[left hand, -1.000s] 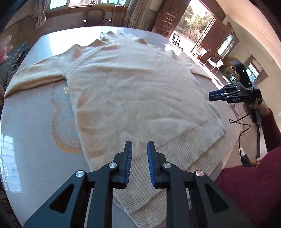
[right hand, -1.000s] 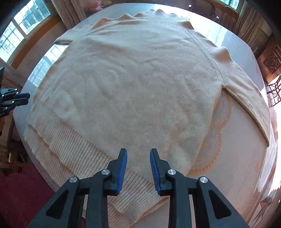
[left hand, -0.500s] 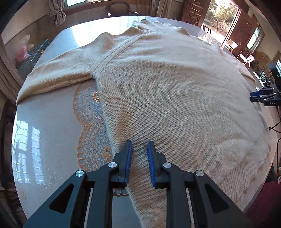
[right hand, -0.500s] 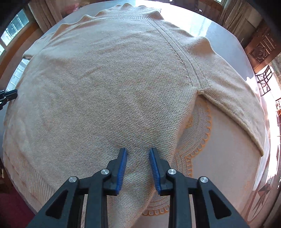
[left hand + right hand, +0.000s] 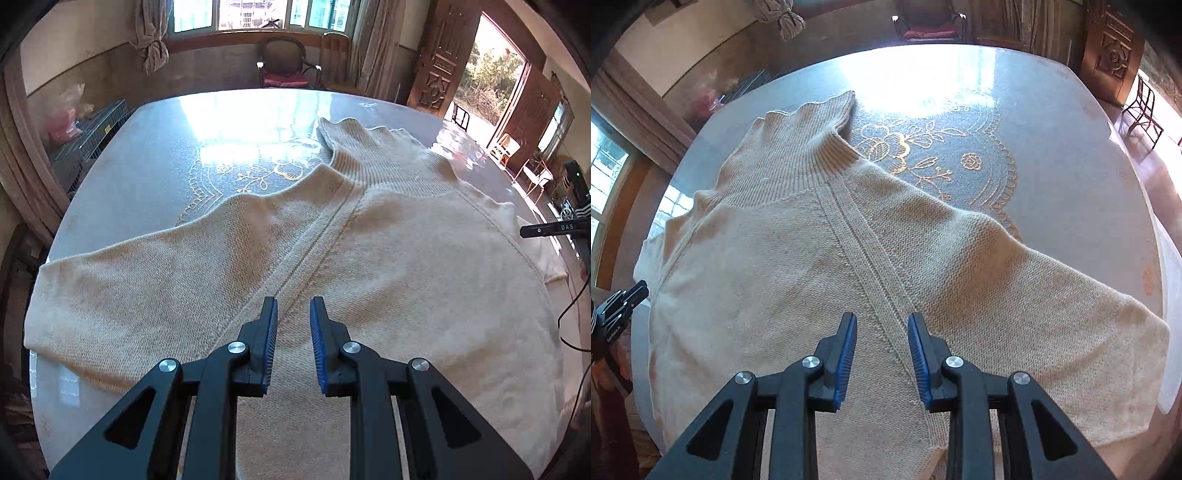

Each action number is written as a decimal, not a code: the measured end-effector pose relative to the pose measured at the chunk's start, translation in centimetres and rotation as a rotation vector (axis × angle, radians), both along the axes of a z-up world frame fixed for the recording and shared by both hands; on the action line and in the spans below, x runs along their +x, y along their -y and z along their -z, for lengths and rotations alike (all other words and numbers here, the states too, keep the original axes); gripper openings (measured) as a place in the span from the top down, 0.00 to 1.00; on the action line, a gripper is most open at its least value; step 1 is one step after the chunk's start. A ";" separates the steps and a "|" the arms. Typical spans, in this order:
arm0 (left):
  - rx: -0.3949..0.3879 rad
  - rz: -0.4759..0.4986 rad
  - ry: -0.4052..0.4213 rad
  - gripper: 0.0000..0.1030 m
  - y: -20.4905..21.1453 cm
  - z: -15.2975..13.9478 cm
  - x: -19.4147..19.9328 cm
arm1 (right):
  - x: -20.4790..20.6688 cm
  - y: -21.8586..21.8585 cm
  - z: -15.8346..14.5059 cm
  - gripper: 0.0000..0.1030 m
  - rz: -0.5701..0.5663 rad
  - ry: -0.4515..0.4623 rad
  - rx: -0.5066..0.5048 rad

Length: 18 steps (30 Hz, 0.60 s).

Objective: Fold clothes

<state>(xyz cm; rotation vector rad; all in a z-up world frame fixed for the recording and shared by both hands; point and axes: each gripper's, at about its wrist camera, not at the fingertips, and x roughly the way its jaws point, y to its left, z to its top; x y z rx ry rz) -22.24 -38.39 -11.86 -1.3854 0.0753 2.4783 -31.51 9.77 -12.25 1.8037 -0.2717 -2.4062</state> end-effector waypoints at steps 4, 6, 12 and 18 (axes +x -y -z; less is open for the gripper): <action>-0.014 -0.027 0.039 0.82 1.3 2.5 -1.8 | -0.3 -1.6 1.2 0.73 0.028 0.022 0.021; -0.021 -0.028 0.050 0.82 1.8 3.1 -2.0 | -0.2 -2.1 1.6 0.76 0.032 0.023 0.029; -0.038 -0.034 0.061 0.82 2.9 3.0 -1.8 | 0.0 -3.7 2.8 0.92 0.045 0.027 0.052; -0.007 -0.051 0.026 0.81 2.5 0.7 -1.4 | 1.3 -2.2 0.0 0.74 0.039 -0.070 -0.050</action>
